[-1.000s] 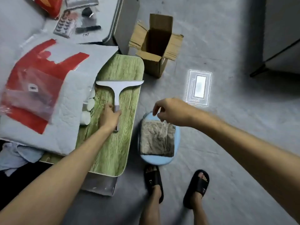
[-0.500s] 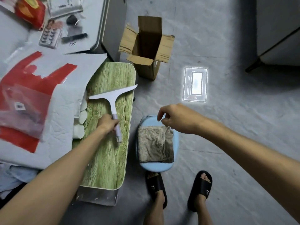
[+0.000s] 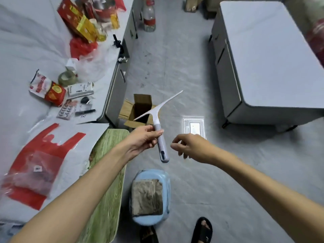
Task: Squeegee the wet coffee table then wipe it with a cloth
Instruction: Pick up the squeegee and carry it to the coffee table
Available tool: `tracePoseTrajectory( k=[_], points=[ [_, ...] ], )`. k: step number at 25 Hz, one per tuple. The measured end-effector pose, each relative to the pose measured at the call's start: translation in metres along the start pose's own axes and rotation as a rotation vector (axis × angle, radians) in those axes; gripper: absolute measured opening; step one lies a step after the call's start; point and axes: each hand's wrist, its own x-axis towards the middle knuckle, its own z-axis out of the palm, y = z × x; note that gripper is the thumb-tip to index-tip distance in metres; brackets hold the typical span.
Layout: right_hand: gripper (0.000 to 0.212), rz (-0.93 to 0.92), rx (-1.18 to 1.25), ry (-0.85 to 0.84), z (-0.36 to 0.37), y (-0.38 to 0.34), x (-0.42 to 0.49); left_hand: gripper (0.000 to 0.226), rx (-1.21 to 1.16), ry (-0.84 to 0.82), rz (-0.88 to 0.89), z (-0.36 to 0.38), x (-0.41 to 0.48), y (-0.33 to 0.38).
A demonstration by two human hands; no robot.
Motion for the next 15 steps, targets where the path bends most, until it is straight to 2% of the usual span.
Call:
tracePoseTrajectory(
  k=[5,7,9,12,15],
  points=[
    [0.036,-0.024,0.269,0.075,-0.107,-0.003,-0.064,0.016,0.017,-0.021,0.090,0.117,-0.020,0.094],
    [0.035,-0.053,0.316,0.110,-0.150,0.005,-0.087,0.019,0.041,0.000,0.134,0.166,-0.020,0.122],
    [0.026,-0.080,0.245,0.171,-0.187,0.014,-0.104,0.019,0.089,-0.003,0.153,0.208,-0.020,0.145],
    [0.014,-0.059,-0.052,0.317,-0.245,0.035,-0.125,0.015,0.199,-0.010,0.161,0.267,-0.013,0.178],
    [0.023,-0.085,-0.222,0.428,-0.287,0.050,-0.129,0.014,0.294,-0.033,0.173,0.309,0.002,0.207]
  ],
)
